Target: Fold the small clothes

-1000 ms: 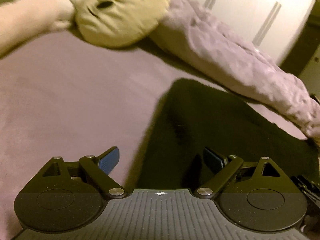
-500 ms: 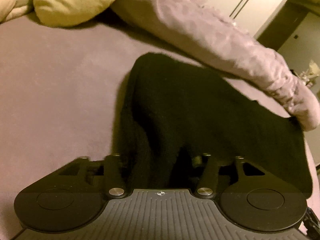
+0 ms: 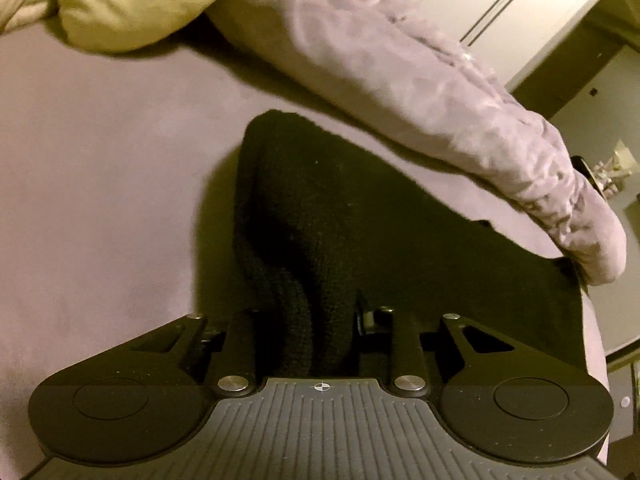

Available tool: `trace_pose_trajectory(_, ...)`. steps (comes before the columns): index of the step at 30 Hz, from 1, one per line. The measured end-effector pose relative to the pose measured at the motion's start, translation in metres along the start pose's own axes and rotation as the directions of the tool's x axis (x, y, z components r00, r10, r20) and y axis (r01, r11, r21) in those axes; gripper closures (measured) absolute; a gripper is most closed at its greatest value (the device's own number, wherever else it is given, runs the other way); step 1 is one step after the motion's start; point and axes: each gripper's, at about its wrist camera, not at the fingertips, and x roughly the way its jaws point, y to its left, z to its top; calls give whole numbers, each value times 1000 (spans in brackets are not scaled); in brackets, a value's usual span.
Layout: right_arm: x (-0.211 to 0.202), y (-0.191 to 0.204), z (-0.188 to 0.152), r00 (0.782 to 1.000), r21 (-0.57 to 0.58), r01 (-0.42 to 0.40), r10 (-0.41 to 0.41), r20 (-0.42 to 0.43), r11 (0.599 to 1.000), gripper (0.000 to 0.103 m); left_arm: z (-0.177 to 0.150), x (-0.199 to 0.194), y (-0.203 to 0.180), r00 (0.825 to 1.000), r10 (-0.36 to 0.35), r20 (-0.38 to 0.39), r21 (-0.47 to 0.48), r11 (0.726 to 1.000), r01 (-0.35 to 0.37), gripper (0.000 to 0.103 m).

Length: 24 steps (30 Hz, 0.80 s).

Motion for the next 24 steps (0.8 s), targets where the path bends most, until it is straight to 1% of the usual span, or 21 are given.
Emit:
trace_pose_trajectory(3,-4,-3,2,1000,3,-1,1,10,1000,21,2,-13,-23,999,-28,25,14,1000,28,75)
trace_pose_trajectory(6,-9,-10,7,1000,15,18,-19,24,1000,21,1,-25,-57,998,-51,42,42,998,50,75)
trace_pose_trajectory(9,-13,-18,11,999,47,31,-33,38,998,21,-5,-34,-103,998,-63,26,110,992,60,75)
trace_pose_trajectory(11,-16,-23,13,998,62,33,-36,47,998,21,-14,-30,-141,999,-46,12,168,985,43,75)
trace_pose_trajectory(13,-18,-25,14,998,71,36,-40,52,997,21,-29,-22,-175,999,-45,10,228,973,41,74)
trace_pose_trajectory(14,-20,-26,14,998,72,33,-37,53,997,21,-37,-15,-189,999,-37,1,253,967,36,72)
trace_pose_trajectory(15,-21,-27,15,998,70,34,-38,55,997,21,-46,-7,-199,999,-32,-12,274,961,34,67)
trace_pose_trajectory(16,-22,-27,15,997,65,38,-42,59,997,21,-55,3,-208,999,-28,-25,284,958,34,66)
trace_pose_trajectory(17,-23,-28,15,997,60,42,-46,61,997,21,-66,16,-214,999,-18,-50,297,954,32,68)
trace_pose_trajectory(18,-24,-29,15,997,59,43,-47,62,997,20,-74,26,-219,996,-8,-83,309,950,34,65)
trace_pose_trajectory(19,-24,-31,15,997,65,43,-47,61,997,20,-84,37,-222,993,7,-115,324,945,31,55)
trace_pose_trajectory(20,-24,-34,15,997,75,44,-49,57,996,20,-91,39,-225,994,14,-112,345,938,26,46)
trace_pose_trajectory(21,-24,-37,16,997,85,44,-49,54,995,20,-99,32,-231,995,16,-95,376,926,21,43)
trace_pose_trajectory(22,-25,-40,17,997,94,43,-49,55,995,20,-104,21,-237,997,6,-76,407,913,26,37)
trace_pose_trajectory(23,-25,-42,18,997,98,43,-49,58,994,20,-107,9,-240,997,-26,-68,412,910,52,33)
trace_pose_trajectory(24,-25,-43,18,997,102,45,-51,60,994,20,-108,-6,-239,994,-89,-69,399,910,110,31)
